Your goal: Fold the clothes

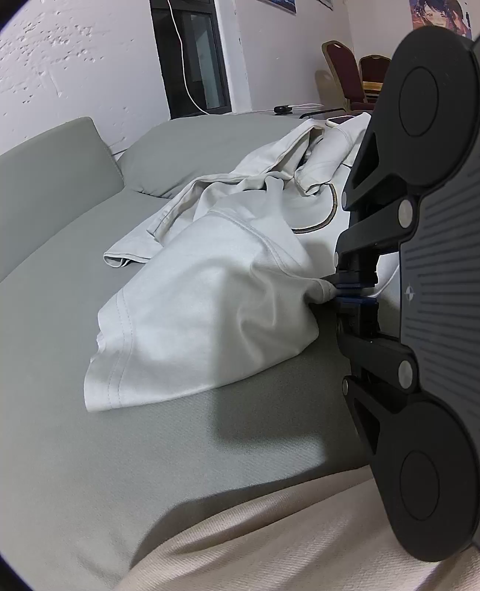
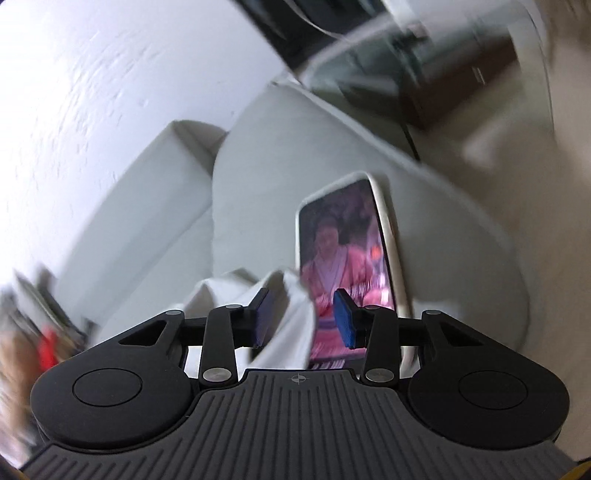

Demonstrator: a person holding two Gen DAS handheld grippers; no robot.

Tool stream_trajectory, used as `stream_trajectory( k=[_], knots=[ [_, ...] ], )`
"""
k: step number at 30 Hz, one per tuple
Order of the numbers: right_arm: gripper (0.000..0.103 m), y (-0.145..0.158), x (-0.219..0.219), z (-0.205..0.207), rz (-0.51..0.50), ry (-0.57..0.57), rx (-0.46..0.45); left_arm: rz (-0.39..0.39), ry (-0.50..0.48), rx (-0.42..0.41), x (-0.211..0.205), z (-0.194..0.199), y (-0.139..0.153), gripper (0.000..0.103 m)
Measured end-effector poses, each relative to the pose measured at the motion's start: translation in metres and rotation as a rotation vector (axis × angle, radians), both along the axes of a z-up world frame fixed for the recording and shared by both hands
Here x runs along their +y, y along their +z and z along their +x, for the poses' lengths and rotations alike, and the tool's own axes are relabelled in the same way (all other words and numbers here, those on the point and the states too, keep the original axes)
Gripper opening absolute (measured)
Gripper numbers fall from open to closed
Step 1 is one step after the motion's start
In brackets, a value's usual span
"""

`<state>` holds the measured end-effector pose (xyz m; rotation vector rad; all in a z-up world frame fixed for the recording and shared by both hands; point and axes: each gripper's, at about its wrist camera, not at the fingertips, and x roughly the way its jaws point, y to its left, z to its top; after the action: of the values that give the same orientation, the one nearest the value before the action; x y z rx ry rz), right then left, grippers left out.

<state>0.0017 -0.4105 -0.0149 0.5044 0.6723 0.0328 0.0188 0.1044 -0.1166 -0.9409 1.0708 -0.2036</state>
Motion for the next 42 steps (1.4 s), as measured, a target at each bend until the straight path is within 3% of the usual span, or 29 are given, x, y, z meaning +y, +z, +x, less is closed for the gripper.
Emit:
stream_trajectory(
  k=[6, 8, 13, 16, 20, 22, 25, 29, 31, 33, 37, 40, 41, 42],
  knots=[
    [0.044, 0.003, 0.047, 0.005, -0.380, 0.185, -0.048, 0.008, -0.006, -0.008, -0.001, 0.000, 0.000, 0.005],
    [0.043, 0.003, 0.056, 0.008, -0.447, 0.229, -0.056, 0.005, -0.007, -0.010, 0.000, 0.000, 0.000, 0.005],
    [0.026, -0.002, 0.062, 0.028, -0.466, 0.299, -0.056, 0.005, -0.011, -0.016, 0.000, 0.000, 0.000, 0.005],
    [0.006, -0.002, 0.065, 0.032, -0.489, 0.309, -0.053, 0.000, -0.011, -0.019, 0.000, -0.001, -0.001, 0.005],
    [0.003, 0.002, 0.058, 0.029, -0.433, 0.226, 0.010, -0.004, -0.008, -0.023, 0.000, -0.002, -0.001, 0.005],
    [0.003, 0.007, 0.051, 0.022, -0.347, 0.179, 0.044, 0.005, -0.007, -0.028, 0.000, -0.002, 0.001, 0.005],
    [0.002, 0.017, 0.032, 0.003, -0.087, 0.114, 0.120, 0.028, -0.031, -0.081, 0.000, -0.004, 0.020, 0.001],
    [0.002, 0.017, 0.010, -0.028, 0.253, 0.059, 0.245, 0.027, -0.067, -0.238, 0.007, -0.012, 0.074, 0.000],
    [0.002, 0.018, 0.008, -0.039, 0.385, 0.061, 0.259, -0.027, -0.070, -0.315, 0.014, -0.016, 0.107, 0.000],
    [0.002, 0.030, 0.012, -0.041, 0.525, 0.086, 0.191, -0.062, -0.064, -0.414, 0.023, -0.017, 0.147, 0.000],
    [0.002, 0.083, 0.025, -0.023, 0.755, 0.147, -0.051, -0.106, -0.001, -0.637, 0.051, -0.010, 0.241, 0.000],
    [0.002, 0.124, 0.031, -0.010, 0.895, 0.140, -0.254, -0.107, 0.122, -0.803, 0.079, -0.016, 0.300, 0.000],
    [0.002, 0.134, 0.032, -0.006, 0.915, 0.114, -0.292, -0.092, 0.194, -0.836, 0.090, -0.020, 0.314, 0.000],
    [0.002, 0.140, 0.035, 0.000, 0.912, 0.083, -0.270, -0.086, 0.260, -0.818, 0.099, -0.022, 0.320, 0.000]
  ],
)
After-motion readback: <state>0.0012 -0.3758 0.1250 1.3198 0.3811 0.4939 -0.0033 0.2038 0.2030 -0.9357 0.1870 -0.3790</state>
